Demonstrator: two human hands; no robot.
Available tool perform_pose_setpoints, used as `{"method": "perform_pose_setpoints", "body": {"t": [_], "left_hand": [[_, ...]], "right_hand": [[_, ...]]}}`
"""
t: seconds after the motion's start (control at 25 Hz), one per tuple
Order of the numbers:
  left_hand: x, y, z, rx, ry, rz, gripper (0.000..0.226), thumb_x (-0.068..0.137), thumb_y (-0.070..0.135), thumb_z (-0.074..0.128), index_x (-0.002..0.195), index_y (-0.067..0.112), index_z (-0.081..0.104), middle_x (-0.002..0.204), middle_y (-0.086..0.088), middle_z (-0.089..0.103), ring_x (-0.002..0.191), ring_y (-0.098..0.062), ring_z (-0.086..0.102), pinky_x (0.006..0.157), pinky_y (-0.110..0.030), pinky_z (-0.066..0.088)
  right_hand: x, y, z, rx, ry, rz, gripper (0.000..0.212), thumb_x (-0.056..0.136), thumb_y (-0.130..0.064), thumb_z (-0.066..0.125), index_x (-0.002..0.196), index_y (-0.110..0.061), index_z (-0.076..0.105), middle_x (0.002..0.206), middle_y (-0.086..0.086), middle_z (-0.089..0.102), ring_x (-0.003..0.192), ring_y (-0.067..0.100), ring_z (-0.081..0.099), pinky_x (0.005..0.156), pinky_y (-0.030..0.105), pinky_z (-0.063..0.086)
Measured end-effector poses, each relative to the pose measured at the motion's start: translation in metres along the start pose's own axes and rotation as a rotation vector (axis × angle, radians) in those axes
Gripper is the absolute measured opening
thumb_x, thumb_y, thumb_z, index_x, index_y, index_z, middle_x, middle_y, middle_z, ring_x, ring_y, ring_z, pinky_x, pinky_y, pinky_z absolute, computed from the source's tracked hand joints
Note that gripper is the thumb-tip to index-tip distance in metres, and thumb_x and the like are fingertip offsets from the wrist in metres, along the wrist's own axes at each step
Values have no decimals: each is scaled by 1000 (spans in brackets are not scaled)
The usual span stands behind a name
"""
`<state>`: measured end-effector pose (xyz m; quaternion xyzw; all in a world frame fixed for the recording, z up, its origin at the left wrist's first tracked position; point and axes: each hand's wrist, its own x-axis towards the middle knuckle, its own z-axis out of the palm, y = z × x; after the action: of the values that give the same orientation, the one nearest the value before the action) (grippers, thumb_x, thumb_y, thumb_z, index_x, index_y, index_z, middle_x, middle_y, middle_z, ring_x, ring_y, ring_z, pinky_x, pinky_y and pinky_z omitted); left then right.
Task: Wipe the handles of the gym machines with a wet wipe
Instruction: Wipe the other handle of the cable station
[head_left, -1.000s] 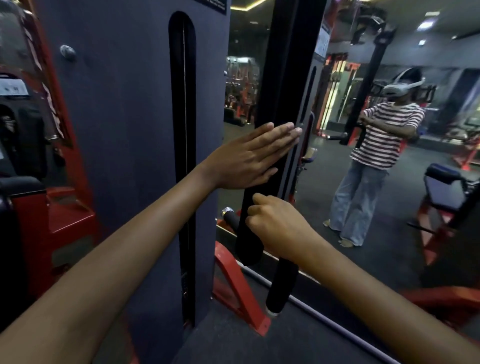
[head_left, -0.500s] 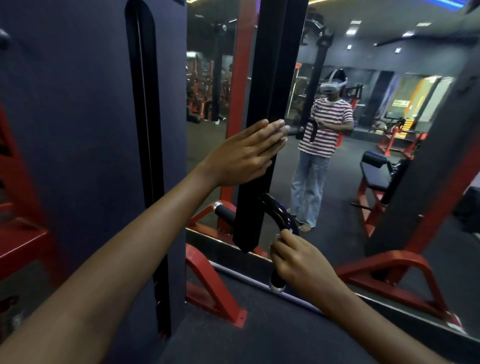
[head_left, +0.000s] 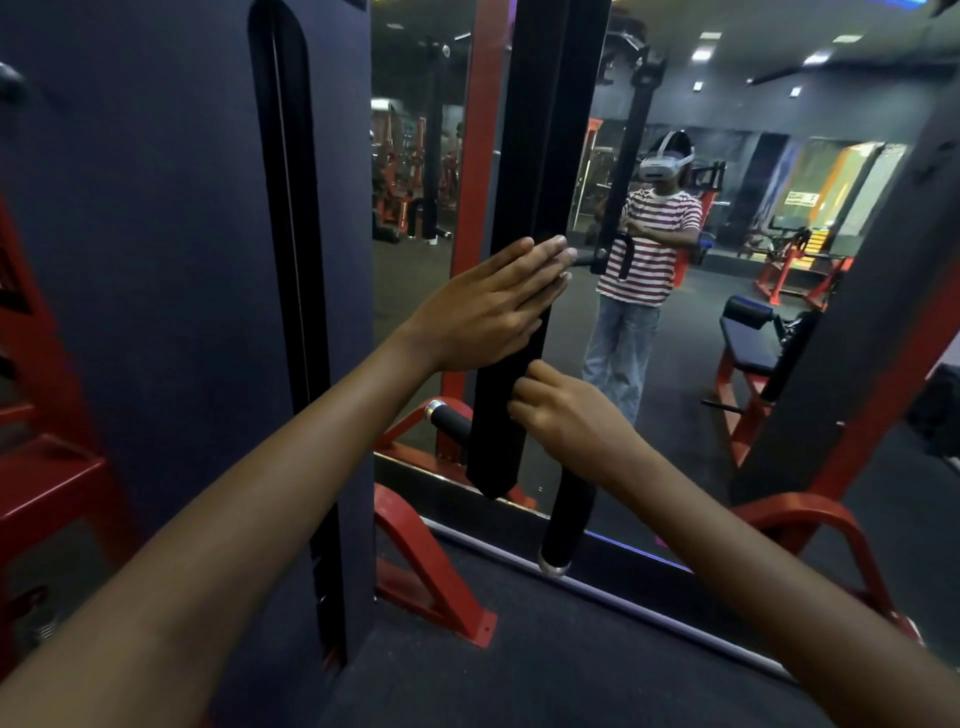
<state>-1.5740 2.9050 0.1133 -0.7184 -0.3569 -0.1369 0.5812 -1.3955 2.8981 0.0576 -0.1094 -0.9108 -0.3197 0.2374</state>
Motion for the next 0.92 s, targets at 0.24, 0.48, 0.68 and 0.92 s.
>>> {"method": "perform_pose_setpoints", "body": {"t": [0.24,0.48,0.68,0.92], "left_hand": [[0,3,-8,-25,-41,-21,46,100,22,36,142,3,40,152,-18,32,144,-32,24,119,-43,15],[-3,28,-20,-194,-44,-46,37,92,17,43,121,0,60,138,-23,49,136,-37,38,117,-43,14],[-22,83,-29,-790,-320,-209,39,100,29,41,125,5,60,134,-11,55,138,-23,36,120,-39,16],[-23,121,-37,-971,-301,-569,33,100,23,39,115,9,65,114,-1,65,124,-15,50,120,-40,15]], "right_hand": [[-35,1,-2,296,147,316,14,86,-8,63,95,-11,74,92,3,67,79,23,59,64,33,52],[-83,-15,-9,561,293,443,30,96,-32,50,95,-14,75,93,0,63,80,21,60,65,37,50],[-91,-8,3,535,356,317,17,90,-7,59,99,-11,73,96,5,61,81,22,57,68,32,48],[-111,-8,24,613,465,245,23,85,2,63,105,-5,71,95,11,63,81,24,57,72,28,47]]}}
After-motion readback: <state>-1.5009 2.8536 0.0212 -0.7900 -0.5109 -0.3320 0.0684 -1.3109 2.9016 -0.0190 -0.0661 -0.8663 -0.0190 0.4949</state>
